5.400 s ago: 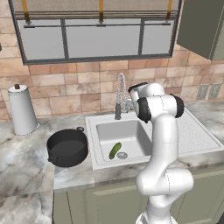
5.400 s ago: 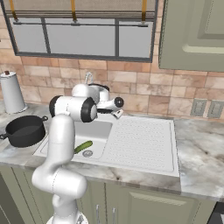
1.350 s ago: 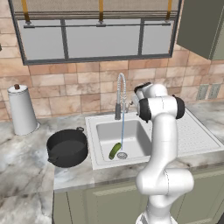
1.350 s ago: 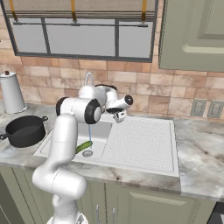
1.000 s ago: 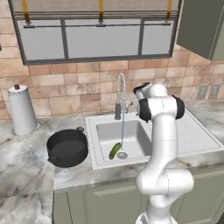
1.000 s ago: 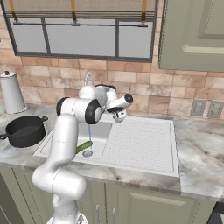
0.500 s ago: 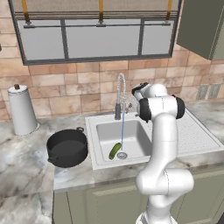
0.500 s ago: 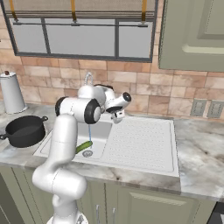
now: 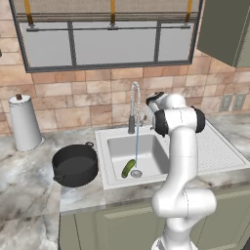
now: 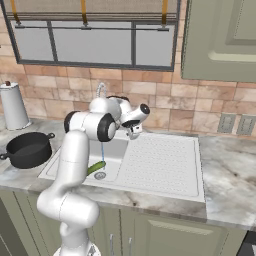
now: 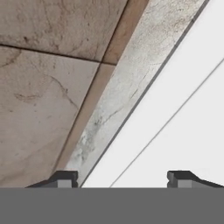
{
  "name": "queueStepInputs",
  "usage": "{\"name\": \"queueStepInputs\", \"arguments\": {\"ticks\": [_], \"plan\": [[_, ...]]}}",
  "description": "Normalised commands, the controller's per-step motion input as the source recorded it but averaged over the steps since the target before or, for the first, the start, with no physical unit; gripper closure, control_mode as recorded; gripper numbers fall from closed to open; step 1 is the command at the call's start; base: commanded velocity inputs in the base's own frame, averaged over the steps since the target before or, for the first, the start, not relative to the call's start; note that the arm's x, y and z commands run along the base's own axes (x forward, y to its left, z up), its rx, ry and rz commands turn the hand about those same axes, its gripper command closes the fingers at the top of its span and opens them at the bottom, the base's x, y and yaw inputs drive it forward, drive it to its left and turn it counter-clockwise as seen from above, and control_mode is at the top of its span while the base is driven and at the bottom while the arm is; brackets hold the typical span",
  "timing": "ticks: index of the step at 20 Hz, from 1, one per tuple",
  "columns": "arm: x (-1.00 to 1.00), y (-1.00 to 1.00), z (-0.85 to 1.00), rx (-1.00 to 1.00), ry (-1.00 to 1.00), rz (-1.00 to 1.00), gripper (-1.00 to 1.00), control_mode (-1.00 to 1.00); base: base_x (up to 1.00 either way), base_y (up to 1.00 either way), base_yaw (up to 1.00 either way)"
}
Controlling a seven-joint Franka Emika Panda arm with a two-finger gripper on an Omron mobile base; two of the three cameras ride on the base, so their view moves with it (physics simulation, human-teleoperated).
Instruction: Dump the cucumber from the pot into the sink. Then turn on the water and wash the cucumber. Then turn off the water and put the cucumber back in the pot.
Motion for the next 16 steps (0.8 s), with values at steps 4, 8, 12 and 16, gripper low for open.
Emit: {"name": "queueStepInputs", "arguments": {"ticks": [4, 8, 12, 16], "plan": [[0.04, 0.42, -0.11, 0.00, 0.00, 0.05, -1.00, -1.00, 0.00, 0.00, 0.00], [0.00, 0.52, -0.02, 0.02, 0.00, 0.08, -1.00, -1.00, 0.00, 0.00, 0.00], [0.10, 0.66, -0.04, 0.02, 0.00, 0.09, -1.00, -1.00, 0.00, 0.00, 0.00], [0.27, 0.80, -0.01, 0.00, 0.00, 0.09, -1.00, -1.00, 0.00, 0.00, 0.00]]}}
